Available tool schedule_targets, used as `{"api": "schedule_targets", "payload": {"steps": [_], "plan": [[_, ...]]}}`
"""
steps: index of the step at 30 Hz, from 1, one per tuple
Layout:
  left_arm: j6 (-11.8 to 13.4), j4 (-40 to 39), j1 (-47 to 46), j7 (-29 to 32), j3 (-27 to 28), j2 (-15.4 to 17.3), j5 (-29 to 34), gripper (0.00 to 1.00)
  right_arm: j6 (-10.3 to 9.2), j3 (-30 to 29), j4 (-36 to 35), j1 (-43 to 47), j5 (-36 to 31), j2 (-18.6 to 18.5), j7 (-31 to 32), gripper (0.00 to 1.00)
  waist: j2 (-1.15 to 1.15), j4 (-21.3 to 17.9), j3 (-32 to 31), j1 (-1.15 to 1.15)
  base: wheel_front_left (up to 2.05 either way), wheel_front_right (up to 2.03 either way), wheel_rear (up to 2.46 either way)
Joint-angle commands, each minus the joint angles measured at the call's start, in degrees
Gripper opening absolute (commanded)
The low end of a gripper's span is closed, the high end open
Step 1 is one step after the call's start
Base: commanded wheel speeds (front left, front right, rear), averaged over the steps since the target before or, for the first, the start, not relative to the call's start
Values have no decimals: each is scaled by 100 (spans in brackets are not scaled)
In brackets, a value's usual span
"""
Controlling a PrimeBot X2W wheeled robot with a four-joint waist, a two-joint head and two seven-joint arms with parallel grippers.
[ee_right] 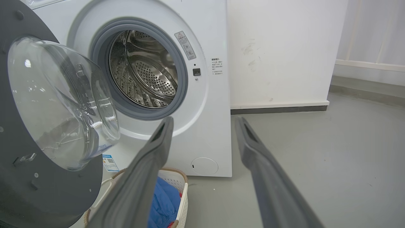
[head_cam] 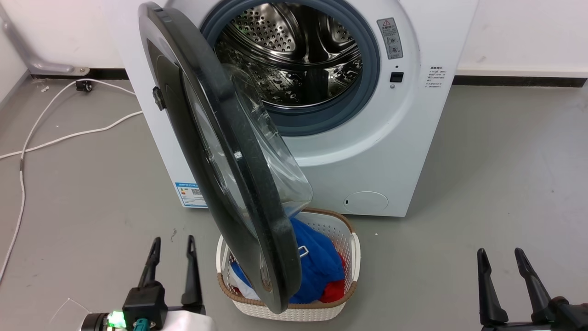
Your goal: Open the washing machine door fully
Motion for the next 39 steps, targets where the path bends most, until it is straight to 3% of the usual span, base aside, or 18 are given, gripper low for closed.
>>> {"api": "schedule_targets", "payload": {"steps": [1,11,21,28,39], "plan": [[25,-34,38,-16,25,-7,-17,0,-1,9,17,35,30,11,-11,100,0,5,-2,0,0,0,0],[15,-856,-519,-16,255,75,190,0,-1,46,1,-37,-23,11,-12,100,0,59,16,0,0,0,0],[-110,-1955,-923,-15,-227,122,368,0,-1,72,-2,-49,-24,11,-12,100,0,34,45,0,0,0,0],[-308,-2286,-1158,-15,-950,93,418,0,-1,109,-7,-90,-47,11,-12,100,0,22,59,0,0,0,0],[-674,-2158,-1398,-15,-2426,33,388,0,-1,175,9,-118,-47,11,-12,100,0,0,91,0,0,0,0]]}}
